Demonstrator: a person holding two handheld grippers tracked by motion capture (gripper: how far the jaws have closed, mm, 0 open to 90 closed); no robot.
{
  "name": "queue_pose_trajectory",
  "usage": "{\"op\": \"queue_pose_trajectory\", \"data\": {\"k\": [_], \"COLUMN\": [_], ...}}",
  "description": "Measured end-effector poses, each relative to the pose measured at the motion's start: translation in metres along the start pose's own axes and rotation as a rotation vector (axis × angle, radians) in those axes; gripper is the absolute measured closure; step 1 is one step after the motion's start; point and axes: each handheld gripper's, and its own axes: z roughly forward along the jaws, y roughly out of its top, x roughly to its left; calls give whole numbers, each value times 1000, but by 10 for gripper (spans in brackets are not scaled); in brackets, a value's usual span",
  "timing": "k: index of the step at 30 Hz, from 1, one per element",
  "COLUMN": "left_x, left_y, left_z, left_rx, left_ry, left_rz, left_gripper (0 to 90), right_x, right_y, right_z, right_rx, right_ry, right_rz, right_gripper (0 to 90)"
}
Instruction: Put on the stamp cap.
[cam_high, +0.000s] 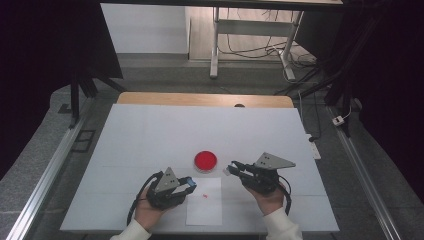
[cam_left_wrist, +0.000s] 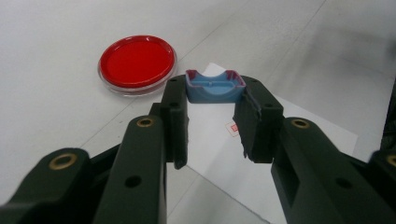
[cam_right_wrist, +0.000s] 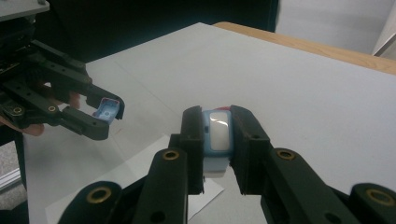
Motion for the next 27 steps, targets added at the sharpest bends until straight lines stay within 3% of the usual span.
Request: {"op": "queue_pose_trajectory", "data": {"k": [11, 16, 27], "left_x": [-8, -13, -24], "left_y": [2, 0, 4], "left_z": [17, 21, 39], "left_rx": [8, 25, 33], "left_ry": [-24, -15, -47], "left_rz": [3, 21, 33], "left_gripper": [650, 650, 650], "right_x": [1, 2, 2], "right_y": [0, 0, -2], "right_z": [1, 0, 2], "right_rx": [2, 0, 4], "right_ry": [1, 1, 2], "right_rz": [0, -1, 4], "right_gripper": [756, 755, 755]}}
